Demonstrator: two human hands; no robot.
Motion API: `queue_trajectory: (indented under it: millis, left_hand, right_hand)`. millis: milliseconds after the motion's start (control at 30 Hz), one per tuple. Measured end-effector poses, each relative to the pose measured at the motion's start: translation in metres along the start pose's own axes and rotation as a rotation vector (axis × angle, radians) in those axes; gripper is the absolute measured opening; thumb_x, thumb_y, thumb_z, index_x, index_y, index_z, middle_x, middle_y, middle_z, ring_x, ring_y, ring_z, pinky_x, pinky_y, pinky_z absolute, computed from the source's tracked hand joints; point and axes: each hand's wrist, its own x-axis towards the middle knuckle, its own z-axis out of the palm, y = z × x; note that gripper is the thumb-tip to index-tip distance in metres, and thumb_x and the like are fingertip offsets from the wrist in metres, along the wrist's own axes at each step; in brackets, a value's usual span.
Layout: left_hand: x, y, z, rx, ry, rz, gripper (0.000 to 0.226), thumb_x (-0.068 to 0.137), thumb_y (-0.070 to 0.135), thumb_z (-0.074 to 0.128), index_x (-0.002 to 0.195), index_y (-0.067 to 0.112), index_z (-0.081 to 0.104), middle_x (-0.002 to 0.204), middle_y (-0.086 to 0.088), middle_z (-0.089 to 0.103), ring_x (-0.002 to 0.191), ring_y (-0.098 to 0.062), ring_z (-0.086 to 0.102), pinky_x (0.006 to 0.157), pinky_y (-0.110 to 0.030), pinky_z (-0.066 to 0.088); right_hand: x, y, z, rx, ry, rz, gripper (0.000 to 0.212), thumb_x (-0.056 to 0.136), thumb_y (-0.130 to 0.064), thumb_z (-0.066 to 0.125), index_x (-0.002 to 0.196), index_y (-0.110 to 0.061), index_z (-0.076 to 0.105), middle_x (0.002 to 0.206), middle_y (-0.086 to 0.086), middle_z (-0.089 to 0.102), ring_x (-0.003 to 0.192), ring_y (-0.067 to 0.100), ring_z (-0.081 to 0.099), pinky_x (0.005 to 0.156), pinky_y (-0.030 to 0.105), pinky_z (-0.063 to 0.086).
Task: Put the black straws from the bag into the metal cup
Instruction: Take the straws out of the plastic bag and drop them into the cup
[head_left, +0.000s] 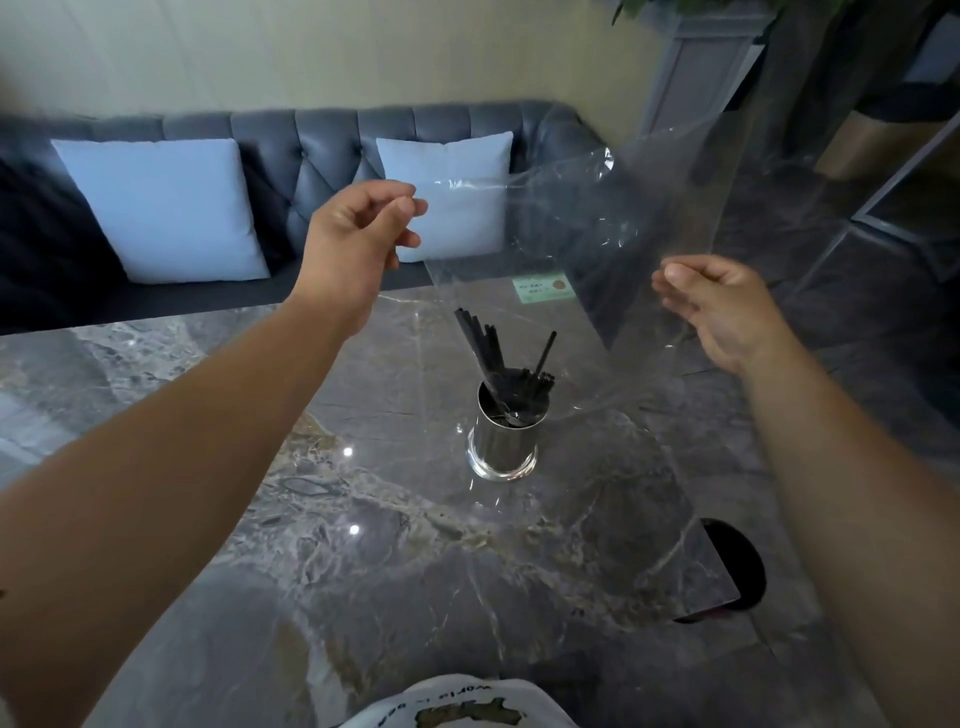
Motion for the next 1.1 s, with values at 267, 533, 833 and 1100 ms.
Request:
queue_trajectory:
  millis: [267,533,833,1100]
  left_hand:
    - [-0.019,-0.034,0.006,0.134,-0.115,-0.192,0.013,0.093,0.021,0.061,0.101,0.023,0.071,0.095,0.011,0.075,0.068,-0.005,0.064,0.054,-0.021,0.044]
    - [-0.017,-0.029,0.027,0.075,0.023,-0.008,0.015,0.090,0.020,0.061,0.086,0.031,0.070,0.090,0.010,0.076,0.065,-0.005,0.063,0.050,-0.018,0.044]
    - [-0.012,-0.026,0.027,0.088,-0.005,-0.014,0.012,0.091,0.021,0.060,0.091,0.027,0.070,0.094,0.011,0.075,0.066,-0.004,0.064,0.051,-0.017,0.045]
    - [0.000,0.002,0.008,0.140,-0.012,0.045,0.012,0.090,0.026,0.059,0.095,0.026,0.070,0.095,0.011,0.075,0.067,-0.004,0.065,0.051,-0.017,0.045]
  right_hand:
    - [-0.001,0.007,0.005,0.113,-0.013,0.023,0.017,0.090,-0.019,0.062,0.081,-0.028,0.074,0.081,-0.008,0.075,0.087,0.008,0.070,0.083,0.028,0.053]
    - [-0.001,-0.002,0.001,0.079,-0.018,-0.023,0.013,0.089,-0.020,0.064,0.087,-0.026,0.075,0.085,-0.005,0.076,0.090,0.010,0.070,0.076,0.021,0.054]
    - [0.000,-0.012,-0.003,0.043,0.016,-0.055,0.016,0.090,-0.017,0.063,0.085,-0.026,0.075,0.081,-0.005,0.075,0.086,0.010,0.069,0.079,0.024,0.054]
    - [0.006,-0.050,0.011,0.050,0.016,-0.138,0.011,0.087,-0.018,0.065,0.084,-0.024,0.074,0.079,-0.005,0.075,0.082,0.011,0.069,0.077,0.025,0.055]
